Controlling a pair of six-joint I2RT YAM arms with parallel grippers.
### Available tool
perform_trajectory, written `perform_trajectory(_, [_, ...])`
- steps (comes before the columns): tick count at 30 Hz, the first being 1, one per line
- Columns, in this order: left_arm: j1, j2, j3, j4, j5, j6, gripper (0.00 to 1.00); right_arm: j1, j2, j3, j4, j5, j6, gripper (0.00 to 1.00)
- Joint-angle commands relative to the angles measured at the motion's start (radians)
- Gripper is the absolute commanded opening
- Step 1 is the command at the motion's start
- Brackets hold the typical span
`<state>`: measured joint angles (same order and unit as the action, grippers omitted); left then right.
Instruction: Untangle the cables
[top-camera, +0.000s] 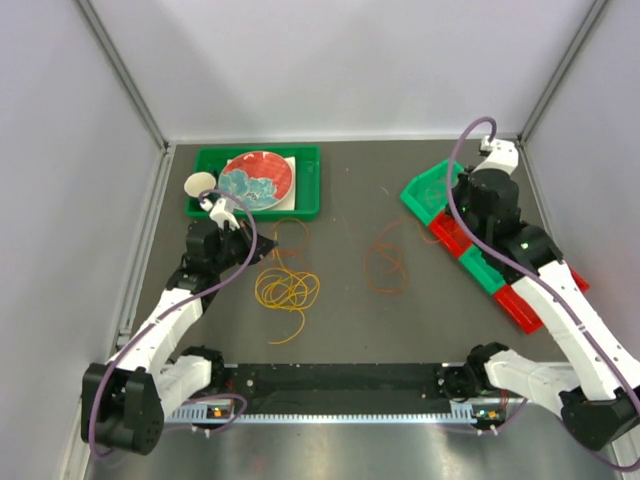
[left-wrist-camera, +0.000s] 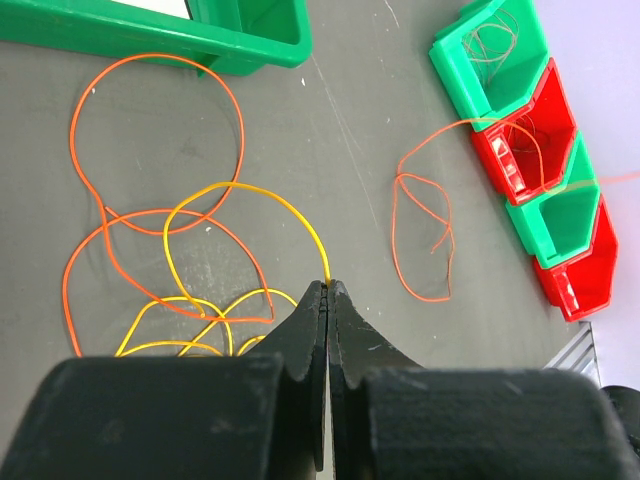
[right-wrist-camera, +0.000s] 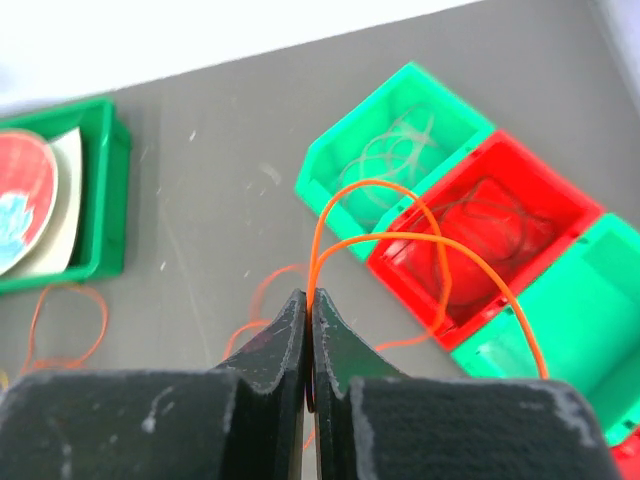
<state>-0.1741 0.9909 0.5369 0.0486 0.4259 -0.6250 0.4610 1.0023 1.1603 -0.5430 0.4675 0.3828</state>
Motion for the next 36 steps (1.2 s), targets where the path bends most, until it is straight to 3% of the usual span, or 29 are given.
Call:
perform_trajectory(1, [-0.004, -0.005, 0.031, 0.042, -0.003, 0.011, 0.00, -0.002, 0.036, -0.028, -0.035, -0.136, 0.042, 0.00])
perform_trajectory(3, [-0.004, -0.006, 0.026, 0.043, -0.001, 0.010, 0.00, 0.016, 0.059, -0.102, 0.006, -0.207, 0.100, 0.00])
perform_trajectory(7, [-0.004, -0.012, 0.012, 0.046, -0.003, 0.002, 0.00, 0.175, 0.149, -0.207, 0.064, -0.178, 0.160, 0.00])
perform_trajectory(11, [-0.004, -0.011, 0.018, 0.033, -0.012, 0.002, 0.00, 0.197, 0.258, -0.267, 0.135, -0.182, 0.194, 0.03])
perform_trajectory(12, [-0.004, -0.012, 0.020, 0.031, -0.012, 0.002, 0.00, 0.196, 0.290, -0.266, 0.132, -0.187, 0.186, 0.14])
perform_trajectory(13, [-0.004, -0.015, 0.023, 0.031, -0.012, 0.004, 0.00, 0.197, 0.349, -0.237, 0.115, -0.169, 0.183, 0.34])
perform_trajectory(15, [-0.002, -0.023, 0.026, 0.019, -0.012, 0.011, 0.00, 0.197, 0.396, -0.212, 0.092, -0.133, 0.160, 0.44])
perform_trajectory(16, [-0.004, -0.026, 0.029, 0.016, -0.013, 0.013, 0.00, 0.196, 0.407, -0.206, 0.091, -0.092, 0.157, 0.56])
perform_trajectory(26, [-0.004, -0.034, 0.029, 0.008, -0.004, 0.016, 0.00, 0.153, 0.519, -0.182, 0.140, -0.064, 0.122, 0.60])
perform_trajectory(30, [-0.004, -0.032, 0.035, 0.000, -0.006, 0.022, 0.00, 0.117, 0.553, -0.175, 0.126, -0.092, 0.148, 0.70])
perform_trajectory(36, [-0.004, -0.026, 0.035, 0.002, 0.001, 0.021, 0.00, 0.114, 0.608, -0.191, 0.136, -0.096, 0.156, 0.70])
